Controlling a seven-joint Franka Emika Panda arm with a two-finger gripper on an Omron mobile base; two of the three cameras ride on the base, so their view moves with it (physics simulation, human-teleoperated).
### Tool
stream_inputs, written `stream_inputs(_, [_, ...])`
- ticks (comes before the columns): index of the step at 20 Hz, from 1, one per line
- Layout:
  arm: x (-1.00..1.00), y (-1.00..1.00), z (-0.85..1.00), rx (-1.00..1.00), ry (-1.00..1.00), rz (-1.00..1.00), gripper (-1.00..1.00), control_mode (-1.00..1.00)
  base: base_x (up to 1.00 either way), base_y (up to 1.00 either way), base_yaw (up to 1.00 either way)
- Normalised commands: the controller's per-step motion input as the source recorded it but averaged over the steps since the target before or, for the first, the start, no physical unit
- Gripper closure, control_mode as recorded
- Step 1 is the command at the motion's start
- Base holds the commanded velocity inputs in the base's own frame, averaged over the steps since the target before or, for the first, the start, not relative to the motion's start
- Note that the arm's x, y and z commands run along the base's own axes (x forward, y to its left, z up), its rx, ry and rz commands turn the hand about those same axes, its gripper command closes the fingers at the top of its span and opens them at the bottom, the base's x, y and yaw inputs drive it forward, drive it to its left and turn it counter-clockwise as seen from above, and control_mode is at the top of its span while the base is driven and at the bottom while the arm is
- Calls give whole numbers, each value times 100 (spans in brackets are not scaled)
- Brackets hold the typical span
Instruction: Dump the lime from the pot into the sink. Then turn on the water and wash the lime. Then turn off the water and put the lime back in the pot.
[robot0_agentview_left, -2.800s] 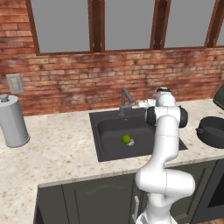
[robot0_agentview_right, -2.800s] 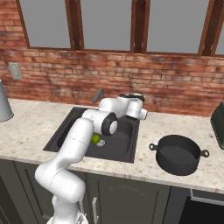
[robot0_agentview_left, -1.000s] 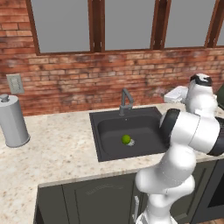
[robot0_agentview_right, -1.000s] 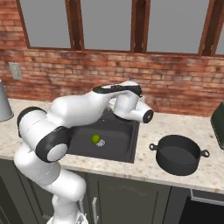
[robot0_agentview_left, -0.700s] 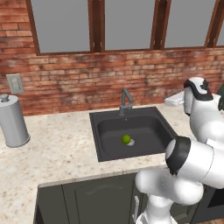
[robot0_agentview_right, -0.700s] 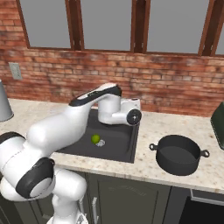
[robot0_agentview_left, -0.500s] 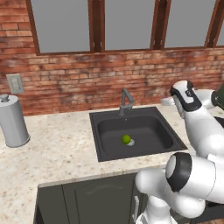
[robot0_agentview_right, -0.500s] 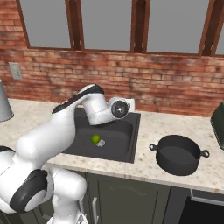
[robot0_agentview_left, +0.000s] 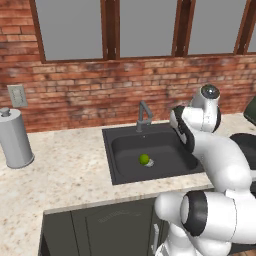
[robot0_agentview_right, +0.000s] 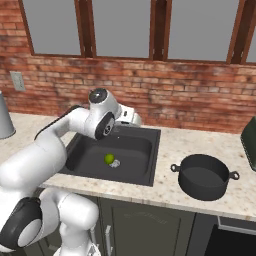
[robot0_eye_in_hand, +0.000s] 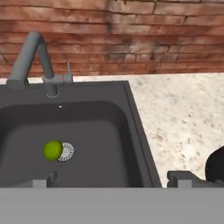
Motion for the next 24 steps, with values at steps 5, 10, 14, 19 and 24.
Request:
stream_inputs(5, [-32, 12, -20, -10, 26, -25, -100, -100, 0, 0, 0])
stream_inputs(10, [-22, 22, -40, -5, 12, -14, -100, -100, 0, 0, 0])
stream_inputs(14, [-4, 43, -34, 0, 10, -3, -100, -100, 0, 0, 0])
stream_inputs(19, [0, 57, -29, 1, 9, 0, -100, -100, 0, 0, 0])
stream_inputs(24, [0, 54, -20, 2, 3, 1, -100, -100, 0, 0, 0])
